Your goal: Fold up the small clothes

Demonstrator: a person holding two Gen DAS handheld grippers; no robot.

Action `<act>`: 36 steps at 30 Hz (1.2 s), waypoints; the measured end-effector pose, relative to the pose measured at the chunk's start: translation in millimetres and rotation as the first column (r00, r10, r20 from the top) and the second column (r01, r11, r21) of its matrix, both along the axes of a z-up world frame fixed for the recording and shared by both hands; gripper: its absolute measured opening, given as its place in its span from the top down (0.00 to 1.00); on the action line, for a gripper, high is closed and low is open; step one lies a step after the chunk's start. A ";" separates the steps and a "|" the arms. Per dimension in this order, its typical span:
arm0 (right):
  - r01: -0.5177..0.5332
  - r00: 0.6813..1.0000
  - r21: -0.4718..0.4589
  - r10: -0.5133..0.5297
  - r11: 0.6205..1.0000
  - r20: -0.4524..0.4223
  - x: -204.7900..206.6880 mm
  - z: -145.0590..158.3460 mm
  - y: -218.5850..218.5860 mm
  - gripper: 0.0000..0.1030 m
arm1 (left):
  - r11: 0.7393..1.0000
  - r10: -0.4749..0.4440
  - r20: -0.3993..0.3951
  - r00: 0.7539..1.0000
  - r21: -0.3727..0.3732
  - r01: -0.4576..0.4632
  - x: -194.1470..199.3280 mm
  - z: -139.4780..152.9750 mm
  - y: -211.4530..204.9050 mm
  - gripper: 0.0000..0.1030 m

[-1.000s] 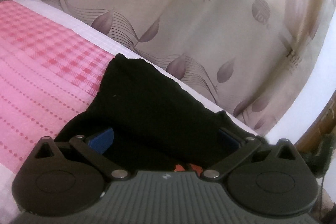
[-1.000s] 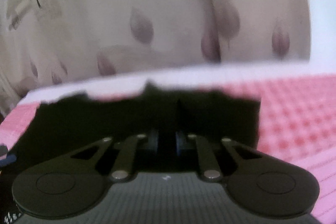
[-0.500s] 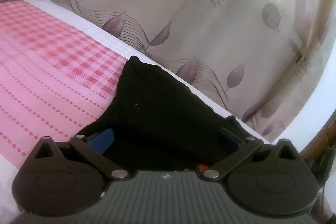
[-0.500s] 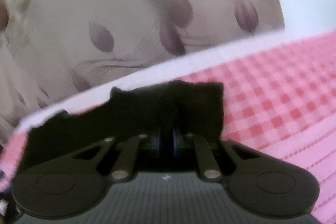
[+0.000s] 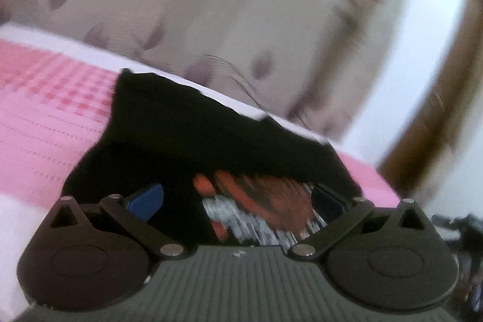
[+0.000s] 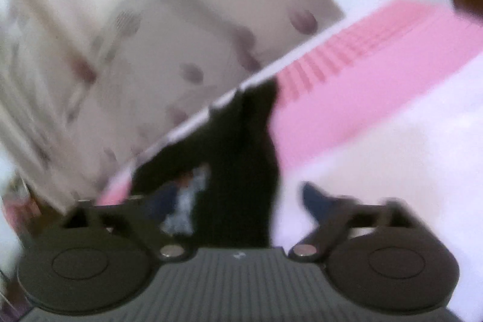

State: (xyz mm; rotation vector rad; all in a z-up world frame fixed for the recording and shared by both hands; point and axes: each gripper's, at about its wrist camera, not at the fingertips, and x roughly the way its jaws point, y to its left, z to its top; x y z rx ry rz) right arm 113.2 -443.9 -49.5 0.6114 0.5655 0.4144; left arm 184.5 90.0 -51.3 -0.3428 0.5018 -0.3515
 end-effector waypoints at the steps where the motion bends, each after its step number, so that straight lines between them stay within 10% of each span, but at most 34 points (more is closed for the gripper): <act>1: -0.001 1.000 -0.053 0.001 0.999 0.011 -22.7 -1.5 0.0 0.07 | 0.999 -0.036 0.004 0.999 0.025 0.036 -18.0 2.2 -0.9 0.00; 12: -0.053 0.998 -0.171 0.055 0.984 0.008 -101.4 -32.8 23.5 0.08 | 0.989 -0.143 -0.052 0.988 0.030 0.145 -149.5 -4.2 39.3 0.01; 18: -0.098 0.994 -0.228 0.106 0.969 0.022 -109.2 -31.7 49.4 0.11 | 0.986 -0.137 -0.224 0.965 -0.119 0.113 -179.2 -26.8 83.1 0.30; 21: -0.084 0.996 -0.214 0.091 0.973 0.023 -109.6 -32.9 49.2 0.30 | 0.981 -0.125 -0.250 0.960 -0.179 0.081 -182.9 -36.4 97.5 0.42; 28: -0.083 0.996 -0.148 0.084 0.986 0.001 -107.0 -37.7 33.4 0.44 | 0.987 -0.112 -0.220 0.969 -0.141 0.082 -192.1 -29.0 97.5 0.33; 31: -0.085 0.996 -0.096 0.085 0.992 -0.009 -105.8 -40.4 27.3 0.42 | 0.997 -0.034 -0.198 0.980 -0.075 0.020 -204.8 -22.4 105.7 0.02; 36: -0.090 0.995 0.047 0.092 0.995 -0.031 -100.1 -47.5 13.3 0.35 | 0.998 -0.046 -0.240 0.970 -0.043 0.036 -195.3 -32.4 107.4 0.06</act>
